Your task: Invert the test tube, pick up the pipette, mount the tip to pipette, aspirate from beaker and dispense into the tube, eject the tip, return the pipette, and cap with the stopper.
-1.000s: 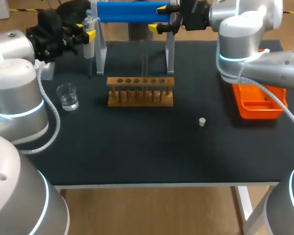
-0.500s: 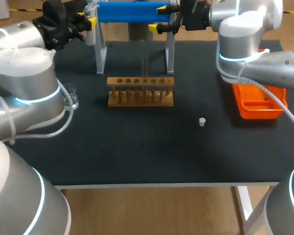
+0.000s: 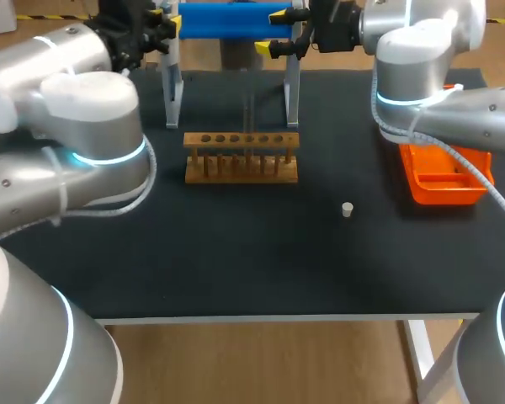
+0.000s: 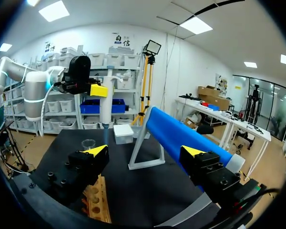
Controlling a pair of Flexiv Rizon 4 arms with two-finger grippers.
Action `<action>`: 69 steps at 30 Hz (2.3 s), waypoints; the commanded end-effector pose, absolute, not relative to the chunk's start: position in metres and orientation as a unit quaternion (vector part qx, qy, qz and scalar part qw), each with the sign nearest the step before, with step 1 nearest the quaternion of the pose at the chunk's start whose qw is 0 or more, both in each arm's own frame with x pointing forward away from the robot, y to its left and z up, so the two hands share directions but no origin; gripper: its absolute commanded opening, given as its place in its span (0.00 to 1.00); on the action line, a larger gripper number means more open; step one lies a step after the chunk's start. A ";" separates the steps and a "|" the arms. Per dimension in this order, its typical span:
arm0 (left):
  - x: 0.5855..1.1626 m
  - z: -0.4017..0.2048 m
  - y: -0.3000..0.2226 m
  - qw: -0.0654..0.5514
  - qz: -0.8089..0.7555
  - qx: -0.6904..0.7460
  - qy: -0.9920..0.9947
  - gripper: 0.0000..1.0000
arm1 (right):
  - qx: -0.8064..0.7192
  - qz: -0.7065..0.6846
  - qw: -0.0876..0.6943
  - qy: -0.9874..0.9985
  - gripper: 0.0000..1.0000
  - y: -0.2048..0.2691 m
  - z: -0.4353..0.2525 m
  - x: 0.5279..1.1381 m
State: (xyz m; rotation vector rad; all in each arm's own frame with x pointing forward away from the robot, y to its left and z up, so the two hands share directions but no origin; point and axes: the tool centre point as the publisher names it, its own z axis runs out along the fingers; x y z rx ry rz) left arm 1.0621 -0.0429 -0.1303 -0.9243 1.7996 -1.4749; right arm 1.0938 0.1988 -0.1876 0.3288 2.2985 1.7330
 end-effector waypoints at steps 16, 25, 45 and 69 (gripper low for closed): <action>1.112 -0.142 -0.070 0.339 -0.522 -0.405 0.670 0.00 | 0.112 0.593 0.122 0.788 1.00 0.199 -0.188 1.095; 1.122 -0.151 -0.068 0.340 -0.505 -0.433 0.665 0.00 | 0.112 0.593 0.122 0.788 1.00 0.199 -0.188 1.095; 1.141 -0.169 -0.052 0.333 -0.483 -0.477 0.655 0.00 | 0.112 0.593 0.122 0.788 1.00 0.199 -0.188 1.095; 1.159 -0.179 -0.052 0.339 -0.451 -0.532 0.632 0.00 | 0.112 0.593 0.122 0.788 1.00 0.199 -0.188 1.095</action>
